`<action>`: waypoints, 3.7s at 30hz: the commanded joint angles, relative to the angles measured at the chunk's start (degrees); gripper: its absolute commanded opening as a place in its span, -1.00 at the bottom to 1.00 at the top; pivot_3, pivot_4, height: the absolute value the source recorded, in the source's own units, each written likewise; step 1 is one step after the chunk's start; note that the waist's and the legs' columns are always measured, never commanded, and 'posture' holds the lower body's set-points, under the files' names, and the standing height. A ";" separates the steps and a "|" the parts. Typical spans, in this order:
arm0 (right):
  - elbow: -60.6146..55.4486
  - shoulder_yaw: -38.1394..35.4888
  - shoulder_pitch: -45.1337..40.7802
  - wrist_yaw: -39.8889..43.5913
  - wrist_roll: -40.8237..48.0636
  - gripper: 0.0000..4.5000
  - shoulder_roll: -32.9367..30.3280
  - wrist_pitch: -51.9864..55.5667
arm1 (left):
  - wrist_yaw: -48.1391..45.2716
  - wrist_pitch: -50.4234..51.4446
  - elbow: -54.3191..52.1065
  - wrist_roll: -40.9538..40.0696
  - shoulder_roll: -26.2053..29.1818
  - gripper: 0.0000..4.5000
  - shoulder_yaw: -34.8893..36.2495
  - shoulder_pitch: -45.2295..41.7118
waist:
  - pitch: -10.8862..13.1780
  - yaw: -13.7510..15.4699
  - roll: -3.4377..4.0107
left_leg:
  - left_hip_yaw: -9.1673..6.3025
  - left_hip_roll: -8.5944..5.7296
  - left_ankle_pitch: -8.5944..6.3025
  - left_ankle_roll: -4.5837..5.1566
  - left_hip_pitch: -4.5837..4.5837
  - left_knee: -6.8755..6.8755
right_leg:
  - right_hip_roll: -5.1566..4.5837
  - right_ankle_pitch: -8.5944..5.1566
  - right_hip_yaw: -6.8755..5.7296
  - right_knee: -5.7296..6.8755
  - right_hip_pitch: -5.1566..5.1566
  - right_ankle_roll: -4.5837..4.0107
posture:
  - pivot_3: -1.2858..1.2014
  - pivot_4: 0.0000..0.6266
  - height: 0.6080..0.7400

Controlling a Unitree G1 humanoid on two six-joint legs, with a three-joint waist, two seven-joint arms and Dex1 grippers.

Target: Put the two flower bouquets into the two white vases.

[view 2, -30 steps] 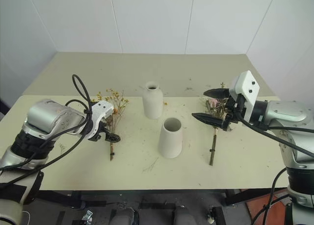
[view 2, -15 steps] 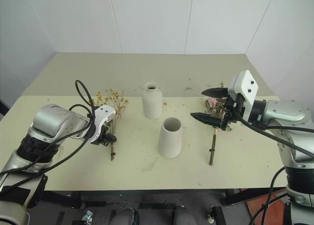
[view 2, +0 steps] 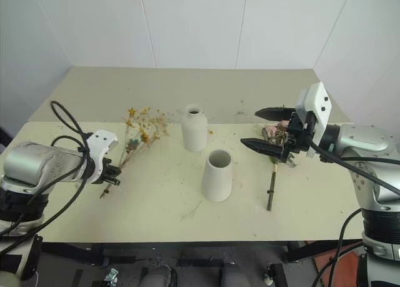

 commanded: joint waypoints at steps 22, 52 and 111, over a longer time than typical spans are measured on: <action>-9.50 -5.06 0.57 -16.72 12.73 1.00 3.35 17.34 | -18.99 -62.63 35.27 2.36 -26.00 -0.99 3.75 -27.33 | 0.00 0.20 -0.01 | -0.04 -0.10 0.01 0.00 -0.09 0.07 | -0.08 0.05 -0.08 -0.04 0.04 0.04 | 0.03 -0.52 1.00; -13.42 -11.30 5.39 -23.42 13.19 1.00 1.99 19.97 | -26.00 -74.46 54.29 7.65 -34.04 -0.99 3.17 -31.07 | 0.00 0.08 -0.02 | -0.07 -0.18 0.00 0.03 -0.17 0.06 | -0.10 0.07 -0.03 -0.10 0.01 0.12 | 0.03 -0.52 1.00; -14.33 -9.18 10.84 -21.23 9.87 1.00 -3.74 21.62 | -43.28 -48.19 -4.19 -15.15 -0.53 0.99 12.93 2.97 | 0.00 0.06 0.00 | -0.05 -0.08 0.00 0.02 -0.09 0.05 | -0.09 0.06 -0.05 -0.09 0.05 0.11 | 0.03 -0.52 1.00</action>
